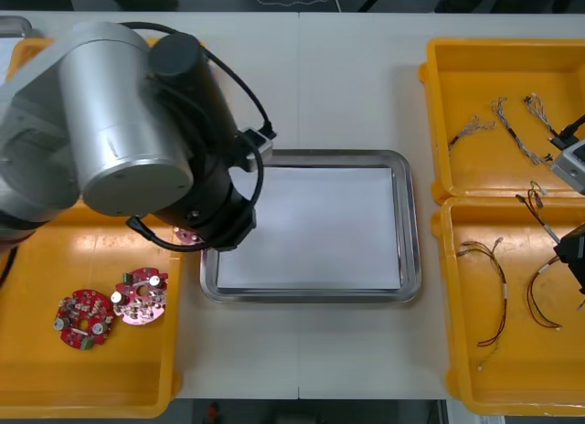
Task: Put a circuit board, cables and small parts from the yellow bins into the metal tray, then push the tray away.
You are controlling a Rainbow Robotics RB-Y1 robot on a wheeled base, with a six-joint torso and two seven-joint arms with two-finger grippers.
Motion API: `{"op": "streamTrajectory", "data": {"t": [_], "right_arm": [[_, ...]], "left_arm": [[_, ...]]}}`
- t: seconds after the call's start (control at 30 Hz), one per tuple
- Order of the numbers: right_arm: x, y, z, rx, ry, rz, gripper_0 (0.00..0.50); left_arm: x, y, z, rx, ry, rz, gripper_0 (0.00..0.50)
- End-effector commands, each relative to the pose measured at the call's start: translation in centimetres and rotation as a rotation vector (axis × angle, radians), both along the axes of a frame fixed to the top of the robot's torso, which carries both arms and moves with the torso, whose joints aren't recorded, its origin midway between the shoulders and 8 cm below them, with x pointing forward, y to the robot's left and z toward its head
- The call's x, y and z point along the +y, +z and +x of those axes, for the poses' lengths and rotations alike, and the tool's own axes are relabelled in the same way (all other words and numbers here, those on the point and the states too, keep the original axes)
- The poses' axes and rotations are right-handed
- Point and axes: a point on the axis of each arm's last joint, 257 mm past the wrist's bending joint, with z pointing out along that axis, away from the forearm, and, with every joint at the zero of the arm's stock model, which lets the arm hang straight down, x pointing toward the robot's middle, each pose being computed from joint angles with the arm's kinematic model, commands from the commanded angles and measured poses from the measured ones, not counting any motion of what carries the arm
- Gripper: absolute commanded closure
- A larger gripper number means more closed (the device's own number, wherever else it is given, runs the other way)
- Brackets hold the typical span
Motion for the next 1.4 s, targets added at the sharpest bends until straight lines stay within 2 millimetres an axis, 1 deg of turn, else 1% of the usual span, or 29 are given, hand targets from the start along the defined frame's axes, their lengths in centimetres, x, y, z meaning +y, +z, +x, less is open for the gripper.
{"op": "streamTrajectory", "data": {"t": [0.03, 0.17, 0.33, 0.6, 0.77, 0.93, 1.1, 1.27, 1.4], "right_arm": [[0.0, 0.5, 0.0, -0.008, 0.047, -0.041, 0.500], [0.1, 0.4, 0.1, -0.011, 0.042, -0.034, 0.500], [0.0, 0.4, 0.1, -0.012, 0.041, -0.034, 0.500], [0.0, 0.5, 0.2, -0.015, 0.040, -0.036, 0.500], [-0.1, 0.5, 0.2, -0.016, 0.037, -0.037, 0.500], [-0.1, 0.5, 0.2, -0.018, 0.037, -0.038, 0.500], [-0.2, 0.5, 0.2, -0.018, 0.035, -0.040, 0.500], [-0.2, 0.5, 0.3, -0.019, 0.034, -0.040, 0.500], [-0.2, 0.6, 0.3, -0.020, 0.034, -0.042, 0.500]], "left_arm": [[-3.7, 0.7, 0.5, -0.022, 0.017, -0.025, 0.500], [-5.4, -0.4, 0.8, -0.021, 0.050, -0.018, 0.500], [-6.0, -2.5, 0.8, -0.006, 0.067, -0.002, 0.500], [-7.1, -5.1, 0.4, -0.006, 0.115, -0.020, 0.500], [-7.0, -6.0, 0.5, 0.001, 0.127, -0.019, 0.500], [-7.1, -7.2, 1.3, -0.011, 0.146, -0.044, 0.499], [-7.1, -7.8, 2.2, -0.010, 0.162, -0.060, 0.500], [-6.7, -8.2, 2.4, -0.004, 0.174, -0.053, 0.500], [-6.4, -8.8, 2.5, -0.009, 0.167, -0.050, 0.500]]}}
